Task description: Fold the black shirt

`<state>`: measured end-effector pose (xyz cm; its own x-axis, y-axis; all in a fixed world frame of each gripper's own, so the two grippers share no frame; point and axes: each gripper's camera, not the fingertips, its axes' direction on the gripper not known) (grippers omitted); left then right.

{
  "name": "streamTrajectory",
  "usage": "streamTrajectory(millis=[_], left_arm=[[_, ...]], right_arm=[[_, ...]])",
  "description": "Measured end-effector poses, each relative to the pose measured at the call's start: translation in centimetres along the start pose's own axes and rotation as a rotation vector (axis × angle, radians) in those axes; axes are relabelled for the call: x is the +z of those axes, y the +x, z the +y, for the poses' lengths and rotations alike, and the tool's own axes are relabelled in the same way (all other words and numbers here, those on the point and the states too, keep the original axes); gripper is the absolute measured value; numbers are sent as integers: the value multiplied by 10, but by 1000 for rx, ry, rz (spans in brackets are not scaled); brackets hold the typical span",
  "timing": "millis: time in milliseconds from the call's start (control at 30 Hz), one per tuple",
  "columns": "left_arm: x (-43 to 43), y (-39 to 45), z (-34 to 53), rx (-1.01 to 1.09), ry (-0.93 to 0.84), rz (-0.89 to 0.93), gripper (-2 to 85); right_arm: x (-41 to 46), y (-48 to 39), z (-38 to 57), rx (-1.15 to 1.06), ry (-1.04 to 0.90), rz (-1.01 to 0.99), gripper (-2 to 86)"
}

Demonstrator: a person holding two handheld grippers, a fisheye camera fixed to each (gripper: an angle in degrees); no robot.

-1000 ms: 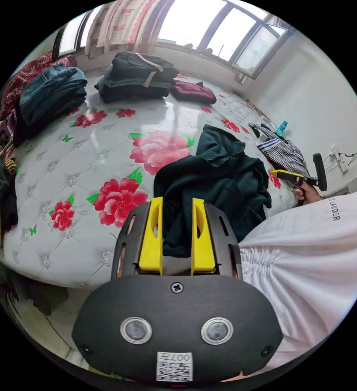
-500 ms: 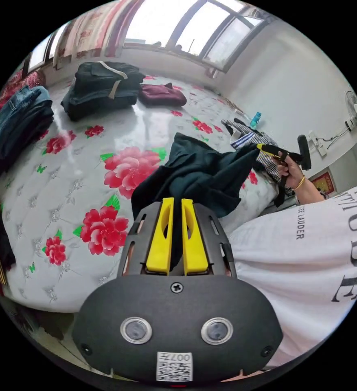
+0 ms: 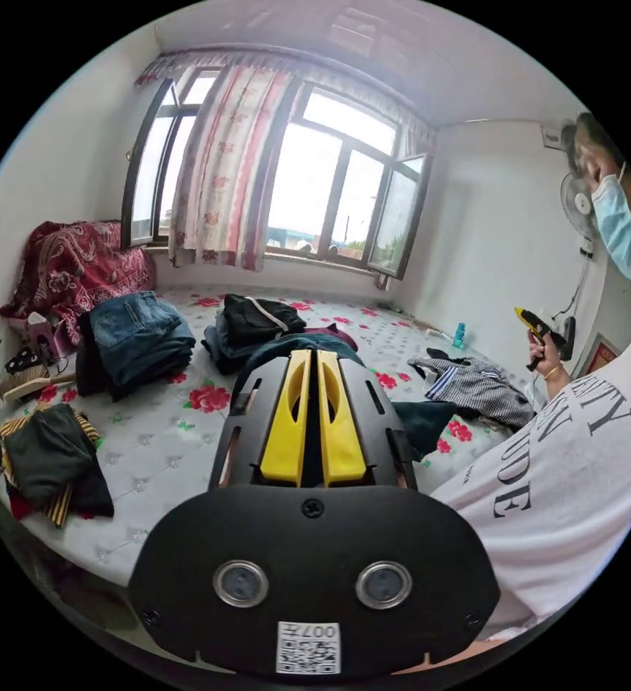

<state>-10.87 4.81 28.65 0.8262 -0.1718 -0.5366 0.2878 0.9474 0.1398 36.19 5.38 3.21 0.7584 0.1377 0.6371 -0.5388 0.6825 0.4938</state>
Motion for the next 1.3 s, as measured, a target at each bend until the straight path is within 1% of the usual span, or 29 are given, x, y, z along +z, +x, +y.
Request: streamTrajectory(millis=[33, 67, 100, 133, 200, 233, 267, 300, 333, 400, 467, 533, 567, 600, 633, 667, 700, 733, 800, 833, 900, 933, 1000, 1033, 1100, 1133, 1200, 1233, 1300], left_arm=[[15, 0, 7, -28, -54, -33, 9], [38, 3, 24, -81, -127, -91, 27], [49, 11, 40, -99, -137, -133, 46], [53, 18, 47, -88, -144, -159, 56], [69, 58, 65, 62, -206, -341, 72], [75, 69, 69, 122, -229, -390, 73], [88, 87, 78, 236, -274, -462, 74], [104, 101, 87, 324, -321, -463, 75], [112, 108, 91, 354, -342, -436, 76], [150, 137, 110, 404, -395, -203, 95], [191, 166, 133, 479, -462, -87, 115], [243, 197, 164, 613, -590, -117, 120], [278, 213, 188, 703, -687, -209, 112], [308, 221, 210, 769, -763, -335, 68], [319, 224, 218, 798, -787, -397, 46], [329, 232, 225, 848, -815, -416, 25], [327, 239, 218, 833, -814, -386, 10], [323, 240, 211, 803, -804, -366, 6], [285, 232, 175, 611, -682, -272, -2], [273, 228, 167, 556, -647, -253, -3], [212, 212, 139, 354, -488, -200, -6], [194, 210, 132, 311, -437, -197, -6], [114, 204, 107, 136, -206, -147, -7], [92, 204, 102, 97, -137, -123, -7], [12, 211, 89, -20, 120, -47, -8], [-6, 215, 87, -34, 176, -31, -8], [-66, 246, 76, 6, 337, -5, -8], [-79, 258, 73, 31, 370, -18, -8], [-128, 306, 65, 126, 495, -72, -8]], right_arm=[[19, -4, 10, -27, -75, 0, 12], [58, -13, 36, -75, -220, -10, 17], [96, -24, 72, -123, -357, -9, 23], [113, -29, 91, -141, -413, -2, 25], [169, -51, 166, -184, -619, 7, 38], [181, -55, 182, -184, -668, -10, 41], [202, -66, 212, -204, -753, -56, 47], [219, -78, 238, -235, -823, -93, 55], [227, -85, 249, -260, -851, -112, 58], [252, -117, 289, -433, -933, -144, 70], [269, -136, 315, -570, -959, -137, 73], [289, -149, 341, -707, -993, -107, 73], [306, -154, 364, -815, -1057, -76, 71], [320, -155, 387, -915, -1150, -56, 62], [318, -158, 383, -923, -1107, -124, 58], [324, -153, 380, -926, -1087, -71, 45], [334, -148, 376, -930, -1092, 30, 34], [337, -144, 373, -920, -1103, 61, 29], [334, -125, 336, -743, -1034, 29, 15], [328, -120, 323, -683, -997, 13, 13], [290, -95, 264, -428, -787, -36, 6], [276, -91, 249, -374, -729, -47, 5], [212, -84, 191, -204, -481, -152, 2], [195, -86, 181, -190, -416, -169, 1], [136, -102, 148, -207, -191, -156, 0], [124, -106, 141, -212, -146, -148, 0], [76, -126, 117, -242, 40, -119, -1], [65, -133, 113, -257, 87, -110, -1], [24, -164, 95, -361, 259, -32, -2]])
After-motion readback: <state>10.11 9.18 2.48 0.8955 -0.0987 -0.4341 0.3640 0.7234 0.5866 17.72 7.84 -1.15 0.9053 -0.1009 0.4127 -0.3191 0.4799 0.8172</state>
